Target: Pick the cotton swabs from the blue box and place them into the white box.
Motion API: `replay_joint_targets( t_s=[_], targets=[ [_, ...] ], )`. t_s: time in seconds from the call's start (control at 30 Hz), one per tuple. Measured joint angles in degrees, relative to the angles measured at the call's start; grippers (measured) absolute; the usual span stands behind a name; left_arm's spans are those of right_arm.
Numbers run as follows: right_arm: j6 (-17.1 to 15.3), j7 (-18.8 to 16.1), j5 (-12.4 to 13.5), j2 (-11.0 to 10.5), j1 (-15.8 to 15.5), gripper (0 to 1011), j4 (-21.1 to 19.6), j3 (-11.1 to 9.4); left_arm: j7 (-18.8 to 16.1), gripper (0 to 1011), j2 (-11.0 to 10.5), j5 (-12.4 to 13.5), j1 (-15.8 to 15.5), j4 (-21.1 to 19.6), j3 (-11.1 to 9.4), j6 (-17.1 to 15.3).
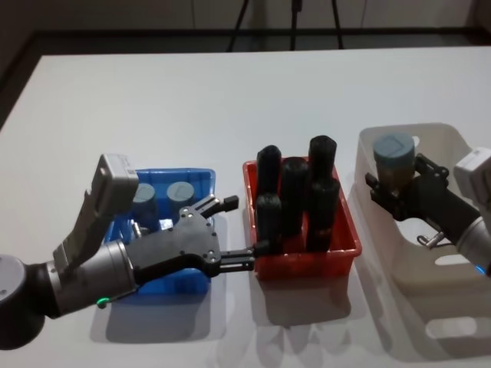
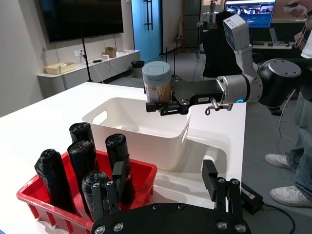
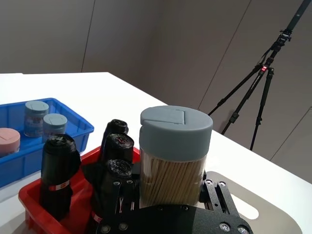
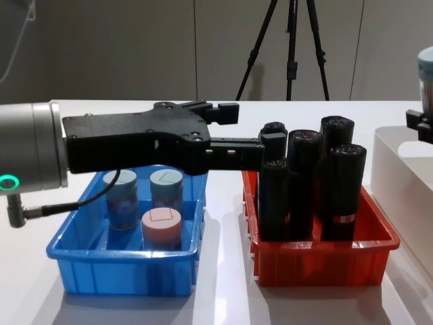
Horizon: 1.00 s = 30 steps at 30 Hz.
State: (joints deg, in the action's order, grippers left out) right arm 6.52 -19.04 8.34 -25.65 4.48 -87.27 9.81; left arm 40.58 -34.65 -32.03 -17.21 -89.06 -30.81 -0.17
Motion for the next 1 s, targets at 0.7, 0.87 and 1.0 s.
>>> replay_joint_targets(
  t_s=[0.7,0.87,1.0],
  targets=[
    [-2.4,4.0,-3.1,2.1,-0.3,628,1.2,-4.8,0.0,1002,0.0,0.0,0.0,0.0,0.0,0.0],
    [-2.8,4.7,-3.8,2.5,-0.5,629,1.3,-5.7,0.0,1001,0.0,0.0,0.0,0.0,0.0,0.0],
    [-3.1,5.4,-4.5,2.9,-0.7,629,1.3,-6.4,0.0,1001,0.0,0.0,0.0,0.0,0.0,0.0]
  ],
)
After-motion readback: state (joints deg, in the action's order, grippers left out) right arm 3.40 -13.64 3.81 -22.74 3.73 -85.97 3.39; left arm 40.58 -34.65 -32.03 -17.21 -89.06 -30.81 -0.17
